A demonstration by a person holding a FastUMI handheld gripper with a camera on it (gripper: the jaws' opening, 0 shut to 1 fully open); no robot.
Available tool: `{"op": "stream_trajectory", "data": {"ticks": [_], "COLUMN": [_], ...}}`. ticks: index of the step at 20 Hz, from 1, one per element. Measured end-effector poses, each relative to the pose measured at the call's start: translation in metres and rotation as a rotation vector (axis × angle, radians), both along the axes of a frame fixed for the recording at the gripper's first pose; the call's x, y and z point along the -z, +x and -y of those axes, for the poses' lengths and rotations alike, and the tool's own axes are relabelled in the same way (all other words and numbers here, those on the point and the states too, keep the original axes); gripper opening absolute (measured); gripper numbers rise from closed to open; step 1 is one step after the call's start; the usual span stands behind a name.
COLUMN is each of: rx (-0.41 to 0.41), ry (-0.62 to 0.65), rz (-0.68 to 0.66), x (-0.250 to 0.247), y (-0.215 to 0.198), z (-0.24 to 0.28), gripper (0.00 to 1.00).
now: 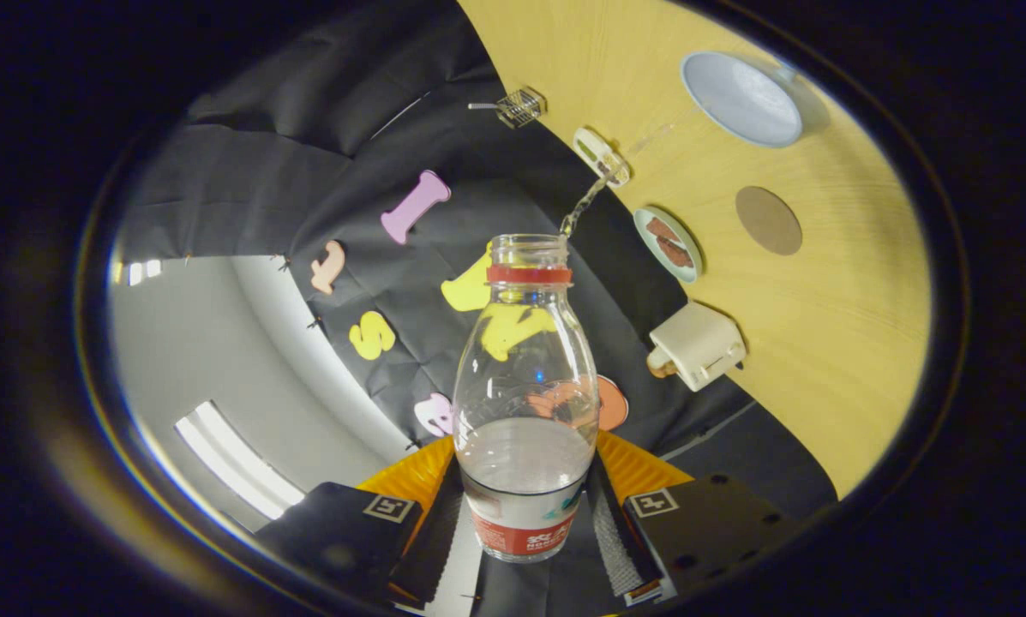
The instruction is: Take the bottle from table, then pour the juice into the cup, finally place the bottle on the coaster
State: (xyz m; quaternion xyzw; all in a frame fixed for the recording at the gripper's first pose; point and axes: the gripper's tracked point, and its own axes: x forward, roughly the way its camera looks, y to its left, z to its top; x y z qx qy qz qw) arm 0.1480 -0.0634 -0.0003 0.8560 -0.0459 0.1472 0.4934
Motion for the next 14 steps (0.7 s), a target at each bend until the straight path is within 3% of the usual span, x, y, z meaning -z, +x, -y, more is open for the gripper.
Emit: {"op": "stream_trajectory", "data": {"ticks": [3, 14], "rx": [-0.002, -0.001], "ry": [0.076, 0.123], "rz": [0.006, 0.014], "x": [-0.006, -0.015], "y": [0.000, -0.004], "z": [0.002, 0.010], "gripper": [0.76, 0.76]}}
